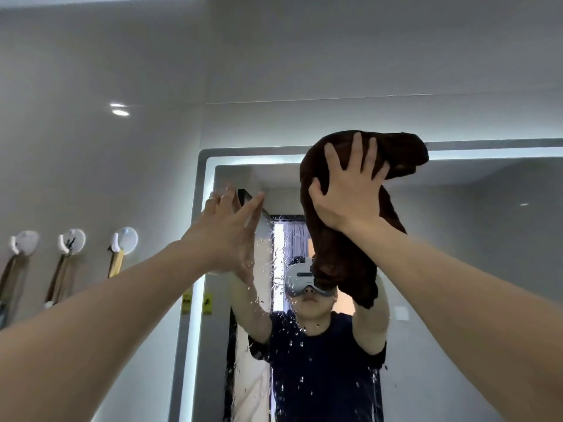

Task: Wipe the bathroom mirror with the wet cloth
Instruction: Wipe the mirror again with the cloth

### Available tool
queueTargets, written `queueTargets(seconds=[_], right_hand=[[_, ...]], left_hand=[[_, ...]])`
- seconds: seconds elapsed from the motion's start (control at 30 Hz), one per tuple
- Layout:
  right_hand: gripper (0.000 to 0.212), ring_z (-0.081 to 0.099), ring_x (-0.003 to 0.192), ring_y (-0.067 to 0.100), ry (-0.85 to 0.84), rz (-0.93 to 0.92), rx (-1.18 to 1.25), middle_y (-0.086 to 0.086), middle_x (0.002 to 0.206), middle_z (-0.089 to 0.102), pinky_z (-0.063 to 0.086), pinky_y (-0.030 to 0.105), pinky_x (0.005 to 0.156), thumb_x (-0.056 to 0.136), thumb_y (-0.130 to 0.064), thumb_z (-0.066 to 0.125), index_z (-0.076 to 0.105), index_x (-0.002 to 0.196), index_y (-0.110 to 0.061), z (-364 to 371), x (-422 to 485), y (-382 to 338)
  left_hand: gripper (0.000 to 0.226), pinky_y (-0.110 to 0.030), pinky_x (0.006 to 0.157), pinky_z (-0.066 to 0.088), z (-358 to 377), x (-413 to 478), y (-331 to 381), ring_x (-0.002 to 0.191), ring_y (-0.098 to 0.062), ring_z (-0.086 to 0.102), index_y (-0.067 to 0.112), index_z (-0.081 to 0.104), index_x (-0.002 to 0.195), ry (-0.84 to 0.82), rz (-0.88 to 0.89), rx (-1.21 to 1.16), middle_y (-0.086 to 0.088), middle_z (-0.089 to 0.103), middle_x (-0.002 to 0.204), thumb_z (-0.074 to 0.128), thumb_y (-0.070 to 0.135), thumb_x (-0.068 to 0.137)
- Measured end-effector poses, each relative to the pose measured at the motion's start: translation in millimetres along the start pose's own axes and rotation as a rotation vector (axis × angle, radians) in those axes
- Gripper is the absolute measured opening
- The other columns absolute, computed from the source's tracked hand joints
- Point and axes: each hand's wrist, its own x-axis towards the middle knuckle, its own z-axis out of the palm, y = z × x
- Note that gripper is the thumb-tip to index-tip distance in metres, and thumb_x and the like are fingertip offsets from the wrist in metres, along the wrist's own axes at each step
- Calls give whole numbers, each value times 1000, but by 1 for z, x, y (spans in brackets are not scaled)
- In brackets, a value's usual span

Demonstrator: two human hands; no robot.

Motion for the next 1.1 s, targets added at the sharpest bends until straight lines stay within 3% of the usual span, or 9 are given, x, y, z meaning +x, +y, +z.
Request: queueTargets(seconds=[0.13, 0.23, 0.3, 0.43, 0.57, 0.7, 0.93, 1.1], right_hand=[[69, 3, 154, 48, -26, -185, 10, 23, 168, 10, 11, 72, 118, 89, -50, 45, 33, 154, -29, 7, -37, -27], [71, 3, 155, 44, -85, -385, 52, 20, 169, 11, 11, 70, 120, 87, -49, 48, 35, 154, -30, 13, -87, -45], [70, -2, 157, 41, -127, -441, 68, 16, 170, 8, 8, 67, 122, 91, -50, 47, 32, 156, -31, 14, -116, -43], [68, -4, 158, 38, -201, -586, 22, 13, 171, 10, 11, 67, 122, 91, -50, 47, 33, 155, -33, 8, -133, -21], [66, 8, 158, 36, -214, -757, -43, 10, 169, 21, 16, 65, 123, 85, -46, 49, 39, 149, -33, -2, -86, 3], [66, 13, 156, 37, -152, -610, -12, 10, 166, 26, 20, 67, 120, 83, -46, 43, 40, 147, -31, -2, -29, -12], [65, 5, 155, 43, -20, -297, 44, 18, 167, 18, 7, 70, 120, 90, -41, 49, 33, 152, -29, 26, 21, -102], [64, -1, 156, 40, -50, -338, 74, 14, 169, 12, 1, 68, 122, 95, -42, 44, 29, 156, -33, 35, 34, -144]], left_hand=[[158, -52, 125, 4, 5, 3, -5, 154, -40, -20, 38, -26, 156, 19, -12, -42, -10, -25, 168, 91, 65, 53], [158, -40, 124, -9, 9, 0, -12, 154, -29, -25, 19, -25, 157, 59, 25, -55, -8, -23, 168, 86, 69, 56], [153, -39, 124, -12, 12, -6, -15, 154, -27, -26, 11, -24, 157, 84, 54, -19, -8, -21, 168, 79, 75, 63], [156, -50, 127, -7, 24, -21, -29, 151, -35, -30, 16, -32, 153, -2, 5, 60, -8, -35, 160, 77, 79, 61], [156, -56, 126, 11, 34, -30, -48, 154, -40, -23, 22, -28, 156, -25, -37, 36, -11, -34, 164, 90, 59, 62], [154, -57, 126, 8, 41, -27, -55, 153, -35, -26, 26, -29, 156, 10, 1, -12, -6, -37, 164, 91, 54, 64], [154, -54, 127, 10, 47, -23, -60, 153, -36, -26, 25, -30, 156, 29, 29, 1, -8, -37, 164, 92, 50, 65], [154, -54, 128, 7, 53, -22, -78, 152, -28, -31, 27, -32, 154, 32, 100, -12, -1, -42, 161, 87, 62, 63]])
